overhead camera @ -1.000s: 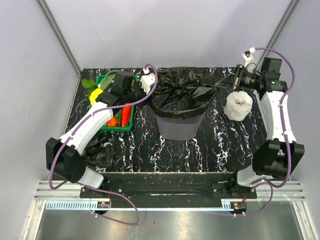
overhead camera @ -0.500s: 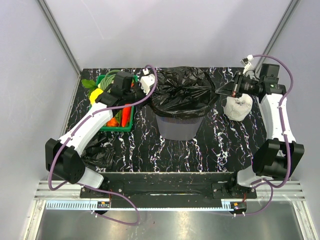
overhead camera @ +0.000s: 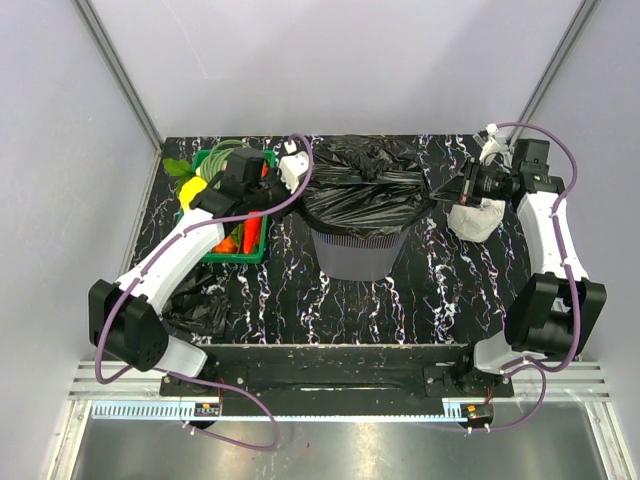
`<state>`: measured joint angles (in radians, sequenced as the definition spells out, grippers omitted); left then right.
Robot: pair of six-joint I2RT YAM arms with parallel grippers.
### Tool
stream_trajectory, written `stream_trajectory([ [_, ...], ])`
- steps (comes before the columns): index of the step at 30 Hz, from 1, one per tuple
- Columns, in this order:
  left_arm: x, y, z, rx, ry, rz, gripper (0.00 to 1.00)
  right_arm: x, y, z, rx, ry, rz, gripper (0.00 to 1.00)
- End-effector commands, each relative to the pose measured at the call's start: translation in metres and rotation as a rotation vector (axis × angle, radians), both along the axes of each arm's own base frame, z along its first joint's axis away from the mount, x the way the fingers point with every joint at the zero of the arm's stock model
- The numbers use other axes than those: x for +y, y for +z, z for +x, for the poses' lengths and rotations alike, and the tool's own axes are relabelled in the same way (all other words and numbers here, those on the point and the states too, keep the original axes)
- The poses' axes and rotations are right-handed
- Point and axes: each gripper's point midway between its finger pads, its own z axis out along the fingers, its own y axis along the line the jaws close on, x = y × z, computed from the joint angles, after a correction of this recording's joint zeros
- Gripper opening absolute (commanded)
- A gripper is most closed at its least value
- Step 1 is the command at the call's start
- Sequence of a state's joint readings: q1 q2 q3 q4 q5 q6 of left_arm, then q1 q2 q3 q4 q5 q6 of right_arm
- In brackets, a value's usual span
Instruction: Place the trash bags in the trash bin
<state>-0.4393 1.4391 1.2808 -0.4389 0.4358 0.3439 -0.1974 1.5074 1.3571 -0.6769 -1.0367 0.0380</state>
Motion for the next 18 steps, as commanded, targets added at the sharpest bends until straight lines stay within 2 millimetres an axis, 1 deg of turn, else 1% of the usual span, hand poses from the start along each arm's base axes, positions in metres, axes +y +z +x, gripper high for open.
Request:
stream_trajectory([
  [1,0.000,0.013,-0.003,-0.057,-0.019,-0.020,0.00,-0.006,-0.011,0.006,-0.016,-0.011,-0.038,0.00],
  [6,-0.001,0.015,-0.011,-0.047,-0.055,-0.011,0.00,-0.004,-0.016,0.007,0.000,0.000,-0.024,0.00],
  [11,-0.001,0.026,-0.019,-0.042,-0.078,-0.014,0.00,-0.001,-0.007,0.005,-0.007,0.022,0.002,0.01],
  [16,0.002,0.034,-0.021,-0.052,-0.085,0.002,0.00,0.002,0.003,0.003,-0.049,0.055,-0.005,0.01],
  [18,0.003,0.044,-0.022,-0.067,-0.091,-0.001,0.00,0.004,0.009,0.001,-0.059,0.073,0.002,0.01],
])
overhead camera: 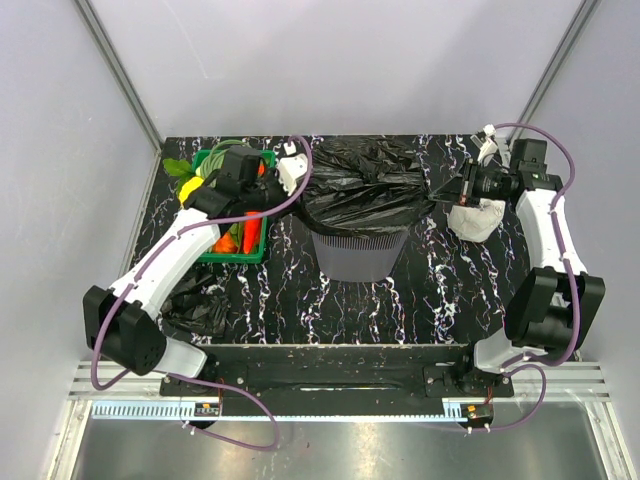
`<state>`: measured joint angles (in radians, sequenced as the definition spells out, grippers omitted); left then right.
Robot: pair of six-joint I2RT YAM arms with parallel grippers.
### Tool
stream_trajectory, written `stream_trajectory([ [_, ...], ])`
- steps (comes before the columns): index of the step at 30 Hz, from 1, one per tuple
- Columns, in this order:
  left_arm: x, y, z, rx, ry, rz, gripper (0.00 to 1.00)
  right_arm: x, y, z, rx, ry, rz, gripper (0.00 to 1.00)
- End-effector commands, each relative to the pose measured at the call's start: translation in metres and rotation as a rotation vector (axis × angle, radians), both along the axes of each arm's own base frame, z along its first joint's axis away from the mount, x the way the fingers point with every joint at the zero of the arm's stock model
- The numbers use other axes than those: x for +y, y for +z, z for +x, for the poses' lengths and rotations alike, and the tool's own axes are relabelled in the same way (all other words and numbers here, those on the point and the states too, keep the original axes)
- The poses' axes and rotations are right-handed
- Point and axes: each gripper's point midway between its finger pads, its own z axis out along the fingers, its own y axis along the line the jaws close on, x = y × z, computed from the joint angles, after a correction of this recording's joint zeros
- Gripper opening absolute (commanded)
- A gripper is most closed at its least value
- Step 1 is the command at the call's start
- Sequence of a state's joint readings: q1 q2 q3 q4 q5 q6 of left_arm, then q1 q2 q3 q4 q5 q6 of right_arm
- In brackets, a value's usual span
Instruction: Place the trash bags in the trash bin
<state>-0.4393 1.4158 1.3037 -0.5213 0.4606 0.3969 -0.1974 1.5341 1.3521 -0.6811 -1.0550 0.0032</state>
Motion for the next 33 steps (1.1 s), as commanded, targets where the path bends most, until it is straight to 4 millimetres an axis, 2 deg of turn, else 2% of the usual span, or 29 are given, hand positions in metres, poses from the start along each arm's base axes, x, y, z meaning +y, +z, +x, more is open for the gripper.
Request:
stream_trajectory([
  [1,-0.002,0.041,-0.010,-0.065,-0.047,-0.031,0.00,0.004,0.022,-0.001,-0.069,0.052,0.001,0.02],
  [10,-0.002,0.064,-0.014,-0.088,-0.062,-0.043,0.00,0.001,0.054,0.002,-0.188,0.089,-0.059,0.04],
  [14,-0.003,0.068,-0.018,-0.087,-0.075,-0.055,0.00,0.000,0.059,0.002,-0.202,0.120,-0.073,0.05],
  [19,-0.003,0.069,-0.022,-0.084,-0.084,-0.063,0.00,-0.003,0.047,0.001,-0.199,0.125,-0.112,0.04],
  [27,-0.004,0.055,-0.023,-0.056,-0.094,-0.050,0.00,-0.011,0.018,0.008,-0.153,0.114,-0.160,0.04],
  [33,-0.004,0.049,-0.014,-0.067,-0.078,-0.036,0.00,-0.013,0.011,0.019,-0.138,0.108,-0.158,0.04],
])
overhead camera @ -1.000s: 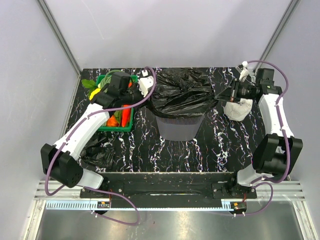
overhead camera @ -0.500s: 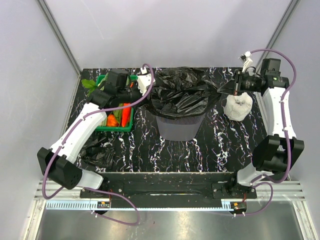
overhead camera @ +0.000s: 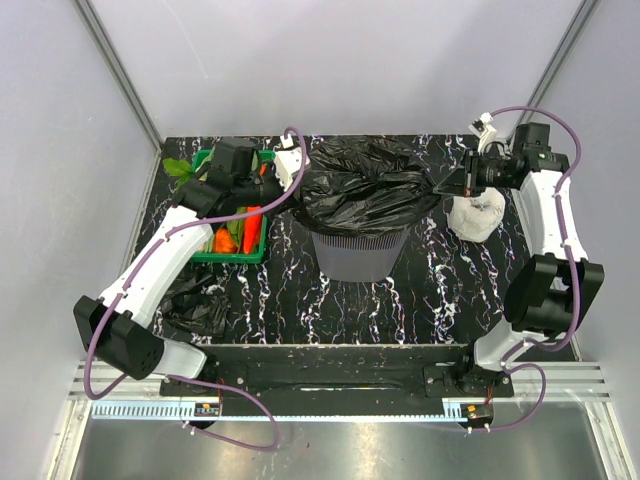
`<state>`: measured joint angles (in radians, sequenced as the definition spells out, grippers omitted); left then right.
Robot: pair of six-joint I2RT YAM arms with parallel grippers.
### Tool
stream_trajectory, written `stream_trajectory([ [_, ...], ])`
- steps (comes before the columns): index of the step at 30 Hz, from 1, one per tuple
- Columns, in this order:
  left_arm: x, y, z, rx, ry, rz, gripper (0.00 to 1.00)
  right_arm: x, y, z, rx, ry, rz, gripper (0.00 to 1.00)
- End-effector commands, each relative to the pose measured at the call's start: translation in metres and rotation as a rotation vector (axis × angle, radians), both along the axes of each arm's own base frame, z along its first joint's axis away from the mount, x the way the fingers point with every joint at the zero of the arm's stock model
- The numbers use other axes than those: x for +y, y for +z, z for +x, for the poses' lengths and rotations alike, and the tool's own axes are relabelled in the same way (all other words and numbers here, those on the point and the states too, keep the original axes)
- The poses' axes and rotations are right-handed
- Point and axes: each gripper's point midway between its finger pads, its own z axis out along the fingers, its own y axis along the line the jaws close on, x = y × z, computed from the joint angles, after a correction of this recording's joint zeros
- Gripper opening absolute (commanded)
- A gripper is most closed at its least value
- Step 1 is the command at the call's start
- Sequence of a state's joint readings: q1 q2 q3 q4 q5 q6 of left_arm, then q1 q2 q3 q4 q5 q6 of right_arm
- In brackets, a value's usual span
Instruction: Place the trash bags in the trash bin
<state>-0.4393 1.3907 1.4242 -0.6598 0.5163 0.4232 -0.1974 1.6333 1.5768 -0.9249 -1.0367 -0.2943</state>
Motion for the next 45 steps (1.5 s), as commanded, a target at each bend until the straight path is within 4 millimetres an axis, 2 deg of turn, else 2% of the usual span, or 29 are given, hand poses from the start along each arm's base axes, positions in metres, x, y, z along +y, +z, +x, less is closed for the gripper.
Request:
stream_trajectory([
  [1,-0.003,0.010,0.005,-0.059,-0.015,-0.015,0.00,-0.004,-0.004,0.010,-0.021,-0.004,-0.031,0.04],
  [5,-0.004,0.004,0.006,-0.056,-0.024,-0.006,0.00,-0.005,-0.016,0.013,0.002,-0.002,-0.034,0.04],
  [18,-0.006,-0.016,-0.005,-0.020,-0.051,-0.022,0.00,0.003,-0.047,0.000,0.019,0.036,-0.063,0.04],
  [24,-0.006,-0.012,-0.004,-0.027,-0.048,-0.028,0.00,0.004,-0.038,0.003,-0.001,0.036,-0.062,0.08],
  [25,-0.007,-0.010,-0.004,-0.025,-0.053,-0.032,0.00,0.005,-0.035,0.002,-0.007,0.037,-0.060,0.16],
  [26,-0.007,-0.008,-0.004,-0.029,-0.051,-0.034,0.00,0.005,-0.033,0.002,-0.014,0.037,-0.058,0.20],
  [34,-0.009,0.001,-0.008,-0.030,-0.072,-0.045,0.00,0.003,-0.008,-0.005,-0.106,0.027,-0.122,0.32],
  [36,-0.011,0.005,-0.009,-0.030,-0.084,-0.052,0.00,0.001,0.000,-0.007,-0.120,0.019,-0.131,0.41],
  [38,-0.012,0.009,-0.011,-0.035,-0.094,-0.060,0.04,0.002,0.010,-0.009,-0.140,0.012,-0.133,0.47],
  [41,-0.013,0.012,-0.012,-0.038,-0.099,-0.062,0.09,0.001,0.023,-0.011,-0.168,-0.004,-0.140,0.49],
  [45,-0.014,0.015,-0.017,-0.046,-0.115,-0.062,0.12,-0.005,0.026,-0.016,-0.193,-0.024,-0.198,0.49],
])
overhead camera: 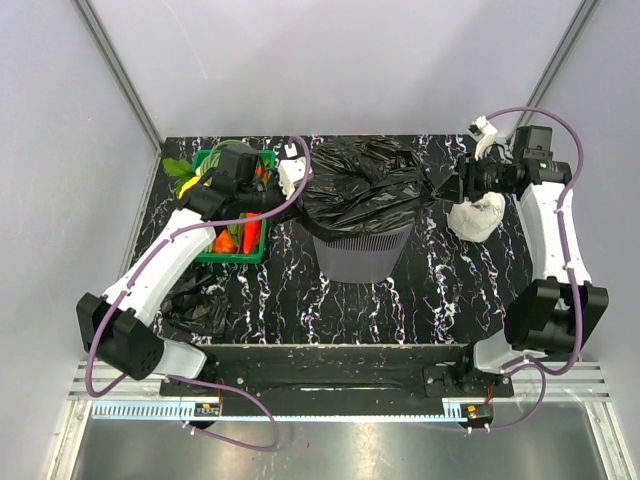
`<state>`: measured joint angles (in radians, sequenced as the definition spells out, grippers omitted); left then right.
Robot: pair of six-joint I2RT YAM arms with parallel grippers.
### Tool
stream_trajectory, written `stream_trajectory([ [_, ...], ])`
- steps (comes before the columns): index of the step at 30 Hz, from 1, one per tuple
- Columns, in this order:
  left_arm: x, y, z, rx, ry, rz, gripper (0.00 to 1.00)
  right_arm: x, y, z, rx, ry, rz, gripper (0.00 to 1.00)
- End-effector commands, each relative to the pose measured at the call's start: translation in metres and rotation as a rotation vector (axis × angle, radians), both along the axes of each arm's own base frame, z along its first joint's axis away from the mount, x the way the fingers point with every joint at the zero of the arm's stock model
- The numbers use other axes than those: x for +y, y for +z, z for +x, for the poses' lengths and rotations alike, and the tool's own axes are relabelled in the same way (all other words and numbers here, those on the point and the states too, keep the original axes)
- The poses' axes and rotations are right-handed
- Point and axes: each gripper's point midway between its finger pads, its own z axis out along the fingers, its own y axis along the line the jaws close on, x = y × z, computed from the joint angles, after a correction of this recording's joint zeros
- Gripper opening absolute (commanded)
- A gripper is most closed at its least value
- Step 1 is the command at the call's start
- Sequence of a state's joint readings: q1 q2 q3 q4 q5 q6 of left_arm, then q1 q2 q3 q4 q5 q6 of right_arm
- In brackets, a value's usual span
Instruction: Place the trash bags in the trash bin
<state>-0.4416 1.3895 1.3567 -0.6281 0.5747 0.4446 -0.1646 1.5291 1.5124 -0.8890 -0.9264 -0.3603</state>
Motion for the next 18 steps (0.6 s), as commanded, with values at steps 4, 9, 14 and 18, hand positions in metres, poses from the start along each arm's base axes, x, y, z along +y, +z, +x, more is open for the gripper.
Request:
stream_trajectory([
  [4,-0.008,0.038,-0.011,-0.084,-0.064,-0.054,0.15,-0.004,0.034,-0.015,-0.115,-0.014,-0.075,0.50],
  [9,-0.009,0.039,-0.015,-0.100,-0.076,-0.040,0.16,0.003,0.055,-0.036,-0.170,0.020,-0.072,0.54],
  [14,-0.008,0.041,-0.015,-0.123,-0.070,-0.024,0.17,0.017,0.065,-0.068,-0.193,0.112,-0.038,0.63],
  [18,-0.007,0.042,-0.016,-0.128,-0.068,-0.020,0.17,0.031,0.068,-0.089,-0.190,0.177,0.013,0.66],
])
